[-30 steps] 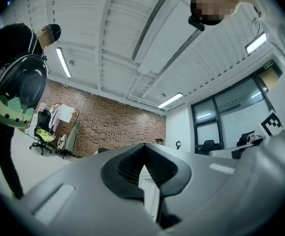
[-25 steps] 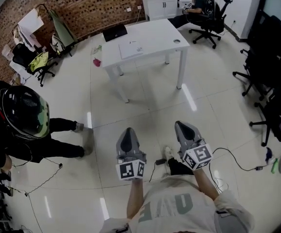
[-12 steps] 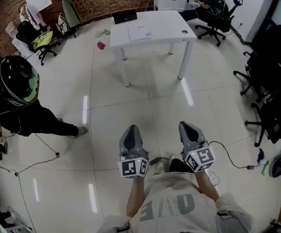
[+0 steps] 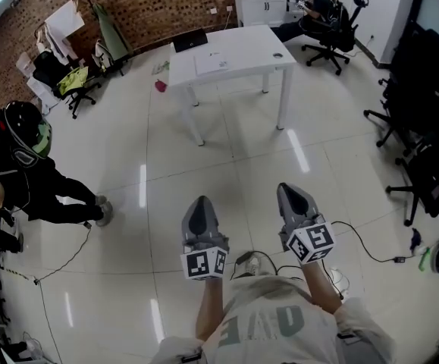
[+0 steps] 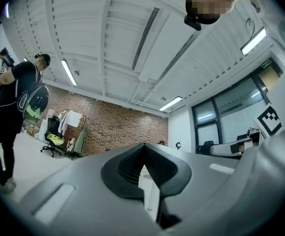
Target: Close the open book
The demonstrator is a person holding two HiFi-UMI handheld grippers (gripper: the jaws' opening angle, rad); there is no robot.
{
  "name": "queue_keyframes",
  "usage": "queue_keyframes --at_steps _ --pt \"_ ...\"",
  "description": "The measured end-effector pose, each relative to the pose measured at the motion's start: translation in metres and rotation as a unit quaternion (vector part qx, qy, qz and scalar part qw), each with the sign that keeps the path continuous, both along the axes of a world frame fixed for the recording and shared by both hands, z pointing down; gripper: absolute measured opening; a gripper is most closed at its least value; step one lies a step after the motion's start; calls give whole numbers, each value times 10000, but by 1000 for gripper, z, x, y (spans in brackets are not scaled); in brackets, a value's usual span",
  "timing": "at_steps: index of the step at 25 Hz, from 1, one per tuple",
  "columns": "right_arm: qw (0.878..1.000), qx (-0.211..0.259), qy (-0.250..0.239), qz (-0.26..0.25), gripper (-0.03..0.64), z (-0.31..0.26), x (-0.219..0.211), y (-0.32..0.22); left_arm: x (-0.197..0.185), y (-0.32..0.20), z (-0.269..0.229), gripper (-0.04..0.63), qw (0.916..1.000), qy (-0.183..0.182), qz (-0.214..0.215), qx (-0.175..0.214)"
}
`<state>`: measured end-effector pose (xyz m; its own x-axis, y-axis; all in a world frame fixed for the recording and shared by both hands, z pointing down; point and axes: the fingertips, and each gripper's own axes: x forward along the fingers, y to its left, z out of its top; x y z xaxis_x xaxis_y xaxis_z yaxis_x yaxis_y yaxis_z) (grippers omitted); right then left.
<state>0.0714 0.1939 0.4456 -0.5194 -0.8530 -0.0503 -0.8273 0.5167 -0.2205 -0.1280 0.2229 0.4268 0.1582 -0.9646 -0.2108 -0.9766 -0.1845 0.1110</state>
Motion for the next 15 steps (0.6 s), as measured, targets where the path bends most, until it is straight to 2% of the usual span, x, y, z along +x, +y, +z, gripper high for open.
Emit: queue_keyframes --at_steps 3,8,15 --pt "9999 85 51 101 3 -6 20 16 27 9 -3 14 9998 21 149 122" --pt "9998 -93 -114 96 3 6 42 37 67 14 -4 14 9991 31 405 74" --pt "9999 68 -39 129 3 -1 53 49 86 15 -12 14 9983 47 550 190"
